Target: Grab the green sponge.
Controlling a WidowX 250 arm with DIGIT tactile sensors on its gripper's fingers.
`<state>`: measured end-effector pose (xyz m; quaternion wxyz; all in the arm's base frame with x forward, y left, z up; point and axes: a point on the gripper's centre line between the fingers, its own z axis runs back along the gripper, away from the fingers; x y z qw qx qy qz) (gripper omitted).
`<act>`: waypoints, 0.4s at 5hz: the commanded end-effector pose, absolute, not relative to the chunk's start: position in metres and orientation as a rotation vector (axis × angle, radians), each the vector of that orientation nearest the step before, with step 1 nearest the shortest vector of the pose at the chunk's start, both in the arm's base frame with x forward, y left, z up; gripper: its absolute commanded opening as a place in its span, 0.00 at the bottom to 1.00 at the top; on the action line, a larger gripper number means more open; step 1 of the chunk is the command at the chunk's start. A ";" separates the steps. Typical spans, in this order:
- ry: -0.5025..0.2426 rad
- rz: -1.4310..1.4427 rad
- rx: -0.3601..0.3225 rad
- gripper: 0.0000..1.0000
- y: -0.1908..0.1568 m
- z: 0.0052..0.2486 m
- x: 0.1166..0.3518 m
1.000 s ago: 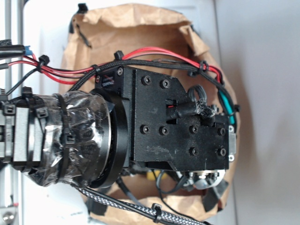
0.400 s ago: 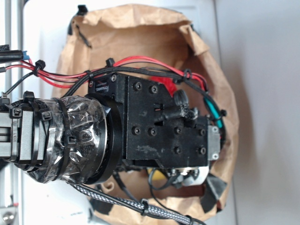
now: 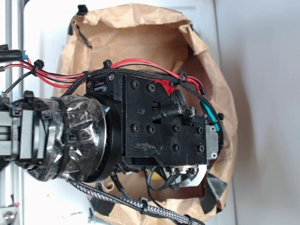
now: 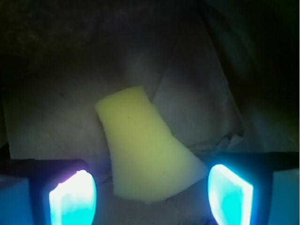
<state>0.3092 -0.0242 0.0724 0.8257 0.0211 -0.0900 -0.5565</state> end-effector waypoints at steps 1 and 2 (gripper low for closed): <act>-0.231 -1.167 0.072 1.00 -0.024 0.083 0.305; -0.233 -1.165 0.077 1.00 -0.035 0.078 0.318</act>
